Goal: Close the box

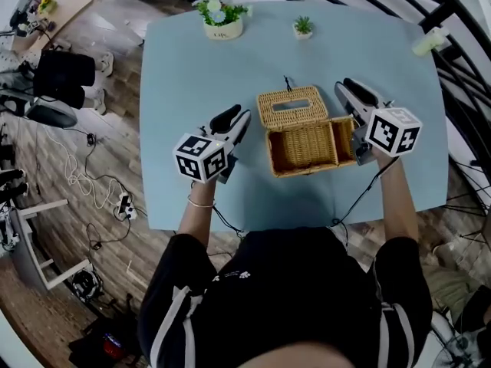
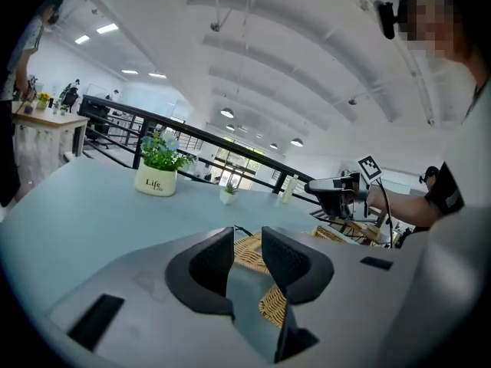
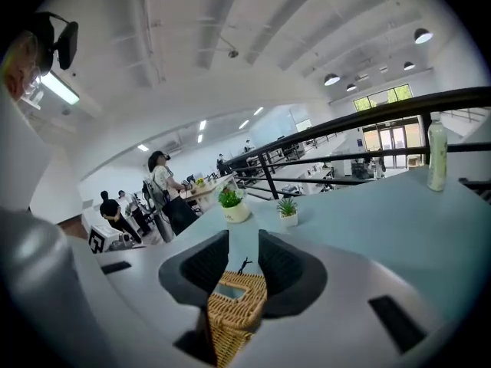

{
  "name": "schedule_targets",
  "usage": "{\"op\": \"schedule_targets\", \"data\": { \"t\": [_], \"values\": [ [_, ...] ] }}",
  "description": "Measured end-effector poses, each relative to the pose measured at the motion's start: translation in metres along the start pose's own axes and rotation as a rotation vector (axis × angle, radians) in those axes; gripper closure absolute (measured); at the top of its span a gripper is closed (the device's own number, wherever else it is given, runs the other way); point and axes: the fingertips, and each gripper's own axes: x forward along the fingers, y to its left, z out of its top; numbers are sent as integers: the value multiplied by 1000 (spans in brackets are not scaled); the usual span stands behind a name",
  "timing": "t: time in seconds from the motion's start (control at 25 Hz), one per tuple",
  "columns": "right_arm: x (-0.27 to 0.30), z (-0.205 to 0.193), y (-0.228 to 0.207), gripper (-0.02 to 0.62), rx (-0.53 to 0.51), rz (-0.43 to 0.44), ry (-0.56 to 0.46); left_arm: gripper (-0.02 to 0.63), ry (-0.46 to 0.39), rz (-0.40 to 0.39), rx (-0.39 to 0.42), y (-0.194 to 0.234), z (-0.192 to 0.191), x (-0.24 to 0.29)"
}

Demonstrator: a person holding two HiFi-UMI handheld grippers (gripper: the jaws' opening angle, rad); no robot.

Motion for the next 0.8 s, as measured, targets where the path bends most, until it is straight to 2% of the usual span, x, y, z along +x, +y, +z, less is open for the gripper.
{"op": "schedule_targets", "data": {
  "t": [0.16,0.4,0.8],
  "values": [
    [15,-8,-3,474,-30,-3,68,508,30,-24,-68,6,-13,11],
    [26,-32,-8,474,-31,9,170,499,43,-72,-230,10,-30,26],
    [38,-53,-9,469,-15,51,234,483,26,-162,-507,18,-42,48]
  ]
}}
